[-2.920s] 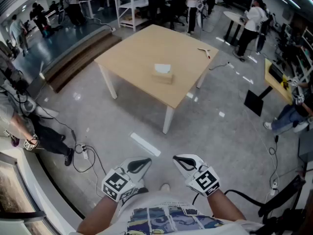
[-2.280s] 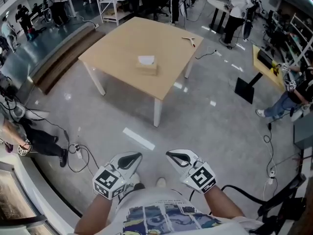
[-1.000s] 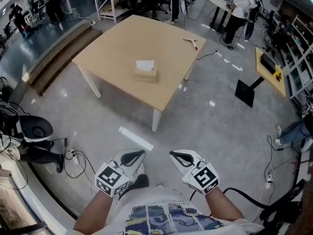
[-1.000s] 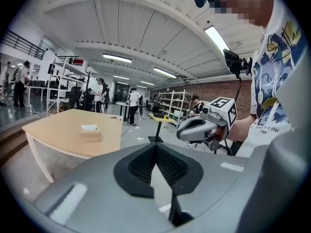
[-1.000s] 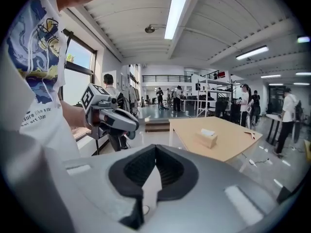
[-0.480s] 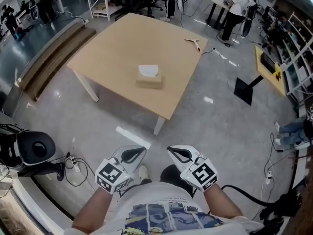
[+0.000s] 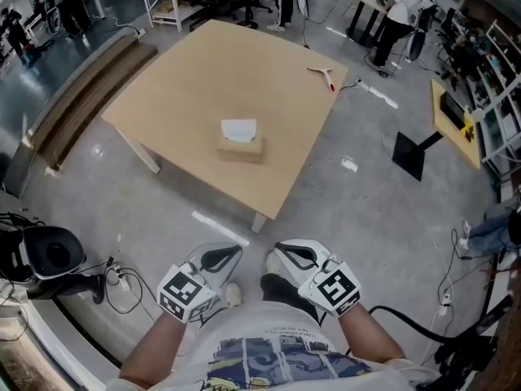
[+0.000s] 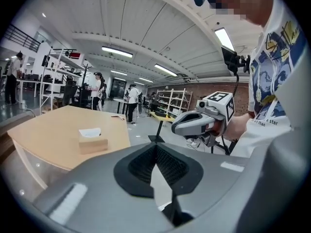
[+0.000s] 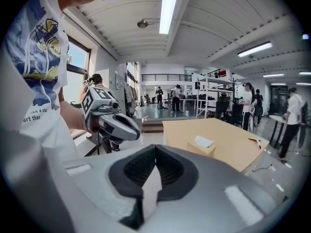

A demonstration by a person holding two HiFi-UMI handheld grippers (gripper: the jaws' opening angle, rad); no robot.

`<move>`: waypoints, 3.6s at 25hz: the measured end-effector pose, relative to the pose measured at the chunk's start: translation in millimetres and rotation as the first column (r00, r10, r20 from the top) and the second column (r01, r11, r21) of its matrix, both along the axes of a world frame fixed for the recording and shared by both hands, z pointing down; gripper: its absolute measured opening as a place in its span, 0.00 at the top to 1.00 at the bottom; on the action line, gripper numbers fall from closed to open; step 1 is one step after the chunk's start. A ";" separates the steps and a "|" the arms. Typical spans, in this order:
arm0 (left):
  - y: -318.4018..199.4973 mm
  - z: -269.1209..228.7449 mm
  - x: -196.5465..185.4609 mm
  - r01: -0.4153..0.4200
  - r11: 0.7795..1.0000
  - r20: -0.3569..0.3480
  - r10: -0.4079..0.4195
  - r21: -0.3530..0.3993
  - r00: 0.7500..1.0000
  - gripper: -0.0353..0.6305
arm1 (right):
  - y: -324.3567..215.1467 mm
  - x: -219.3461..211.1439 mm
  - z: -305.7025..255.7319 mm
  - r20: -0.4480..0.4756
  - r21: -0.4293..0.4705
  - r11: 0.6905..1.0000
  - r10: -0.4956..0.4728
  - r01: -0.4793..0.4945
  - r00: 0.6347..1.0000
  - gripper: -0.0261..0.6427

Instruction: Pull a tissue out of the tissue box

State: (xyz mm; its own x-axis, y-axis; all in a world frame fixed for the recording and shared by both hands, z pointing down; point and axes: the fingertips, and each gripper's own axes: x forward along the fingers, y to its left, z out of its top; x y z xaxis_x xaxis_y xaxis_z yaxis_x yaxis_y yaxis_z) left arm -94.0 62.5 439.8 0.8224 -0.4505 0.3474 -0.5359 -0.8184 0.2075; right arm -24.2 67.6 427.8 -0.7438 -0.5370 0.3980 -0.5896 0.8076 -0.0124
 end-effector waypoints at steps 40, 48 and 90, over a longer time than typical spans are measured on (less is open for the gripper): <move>-348.2 53.5 -32.1 0.049 0.998 0.064 -0.046 -0.044 0.997 0.86 | -262.6 20.0 30.4 -0.057 -0.055 0.991 0.122 -0.125 0.991 0.96; -412.0 108.2 -43.6 -0.101 0.981 0.117 0.121 -0.165 0.986 0.71 | -276.1 5.5 33.5 -0.085 -0.062 0.947 0.309 -0.315 0.947 0.96; -441.7 189.9 2.8 -0.447 0.821 0.150 0.522 -0.356 0.839 0.94 | -257.0 1.2 46.8 -0.181 -0.117 0.871 0.453 -0.477 0.873 0.96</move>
State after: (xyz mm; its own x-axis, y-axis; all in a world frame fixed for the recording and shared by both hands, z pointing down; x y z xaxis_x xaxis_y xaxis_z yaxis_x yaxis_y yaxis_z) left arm -91.2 -379.1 629.7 0.7843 0.1403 0.6043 -0.1480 -0.9036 0.4019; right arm -23.0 -189.4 474.6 -0.3512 -0.7299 0.5864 -0.9010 0.4338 0.0003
